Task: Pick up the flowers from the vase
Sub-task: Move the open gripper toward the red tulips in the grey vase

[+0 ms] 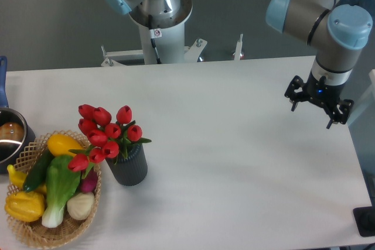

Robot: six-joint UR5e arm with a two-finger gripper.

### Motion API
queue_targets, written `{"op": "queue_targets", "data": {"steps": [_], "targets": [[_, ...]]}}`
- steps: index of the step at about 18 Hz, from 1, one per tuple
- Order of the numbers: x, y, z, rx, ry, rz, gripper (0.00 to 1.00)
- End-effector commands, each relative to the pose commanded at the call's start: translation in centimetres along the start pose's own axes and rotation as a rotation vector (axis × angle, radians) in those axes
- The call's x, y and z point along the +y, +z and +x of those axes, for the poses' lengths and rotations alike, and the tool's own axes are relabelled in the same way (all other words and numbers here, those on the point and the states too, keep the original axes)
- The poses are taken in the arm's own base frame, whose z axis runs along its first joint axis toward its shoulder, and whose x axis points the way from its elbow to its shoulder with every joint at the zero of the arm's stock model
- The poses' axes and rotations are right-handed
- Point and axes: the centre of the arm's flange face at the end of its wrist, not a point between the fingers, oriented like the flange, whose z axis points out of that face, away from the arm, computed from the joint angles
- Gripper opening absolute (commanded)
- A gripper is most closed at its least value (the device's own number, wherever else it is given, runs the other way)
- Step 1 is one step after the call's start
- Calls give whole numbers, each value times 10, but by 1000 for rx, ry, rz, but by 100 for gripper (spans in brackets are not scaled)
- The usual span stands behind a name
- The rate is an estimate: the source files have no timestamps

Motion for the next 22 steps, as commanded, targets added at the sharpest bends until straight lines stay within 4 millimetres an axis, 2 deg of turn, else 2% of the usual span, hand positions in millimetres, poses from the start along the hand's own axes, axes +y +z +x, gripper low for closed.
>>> {"op": "queue_targets", "data": {"steps": [4, 5, 7, 8, 10, 13, 14, 18, 20, 22], "targets": [[-10, -4, 4, -5, 20, 4, 100], [-17, 1, 9, 5, 29, 9, 100], [-39, 12, 29, 29, 45, 42, 100], [-41, 3, 35, 24, 35, 66, 100], [-38, 12, 55, 65, 11, 130, 100], [-39, 14, 88, 108, -10, 221, 100], [-40, 5, 104, 110, -17, 251, 100], [-57, -18, 127, 108, -15, 337, 100], [-71, -24, 138, 123, 1, 402, 100], [-76, -30, 156, 136, 3, 459, 100]]}}
